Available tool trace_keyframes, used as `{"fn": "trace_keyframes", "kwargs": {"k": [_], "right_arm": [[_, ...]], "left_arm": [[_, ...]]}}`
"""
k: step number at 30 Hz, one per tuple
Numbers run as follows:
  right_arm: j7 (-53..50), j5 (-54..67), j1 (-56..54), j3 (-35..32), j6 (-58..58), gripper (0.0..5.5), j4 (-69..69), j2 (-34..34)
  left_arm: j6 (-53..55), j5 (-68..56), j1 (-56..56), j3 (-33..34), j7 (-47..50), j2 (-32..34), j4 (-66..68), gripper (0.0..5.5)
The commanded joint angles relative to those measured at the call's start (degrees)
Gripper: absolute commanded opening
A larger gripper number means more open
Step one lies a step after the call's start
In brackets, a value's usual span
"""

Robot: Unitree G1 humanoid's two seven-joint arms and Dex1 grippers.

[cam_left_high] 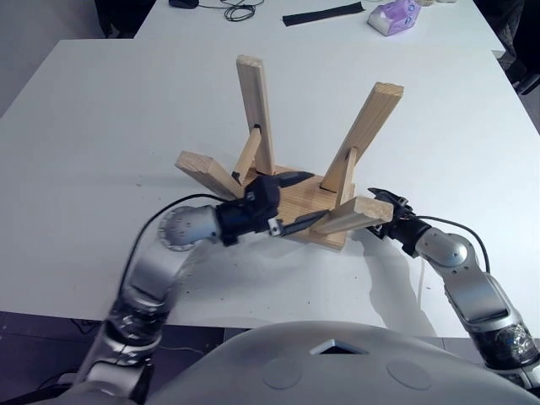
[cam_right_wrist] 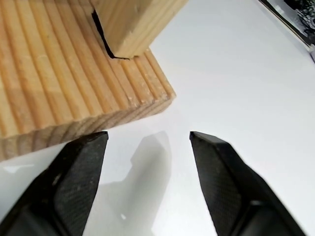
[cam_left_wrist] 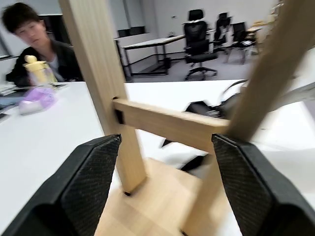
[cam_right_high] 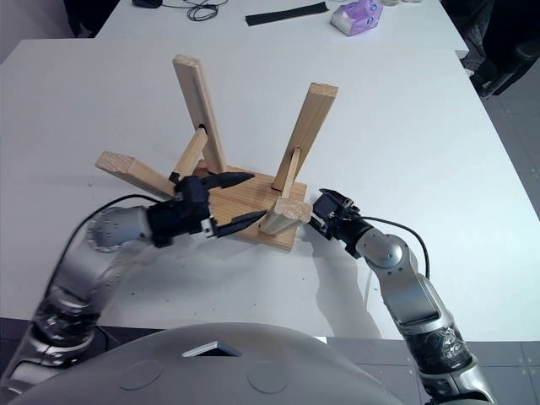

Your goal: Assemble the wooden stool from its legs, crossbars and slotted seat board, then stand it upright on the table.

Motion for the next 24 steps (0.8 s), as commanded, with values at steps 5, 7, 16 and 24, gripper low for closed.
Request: {"fn": "trace_keyframes", "kwargs": {"k": [5, 7, 16, 24], "right_arm": [[-0.61, -0.32, 8.59, -3.31, 1.64, 3.1, -4.65, -0.95], [0.52, 0.16, 10.27, -4.39, 2.04, 3.1, -6.26, -1.87], [8.72, 3.89, 13.65, -2.48, 3.94, 3.1, -13.53, -5.39], [14.36, 6.71, 16.6, -2.8, 4.08, 3.1, -17.32, -9.34]], "left_arm": [[9.01, -15.21, 11.67, 14.6, -9.75, 12.83, -3.93, 3.43], [6.33, -12.34, 16.25, 16.23, -15.54, 16.95, -1.52, 3.43], [-9.57, 6.14, 8.16, 16.32, -13.45, 15.44, 29.15, 3.43], [-18.3, 9.19, 1.15, 18.66, -15.31, 16.12, 40.71, 3.43]]}}
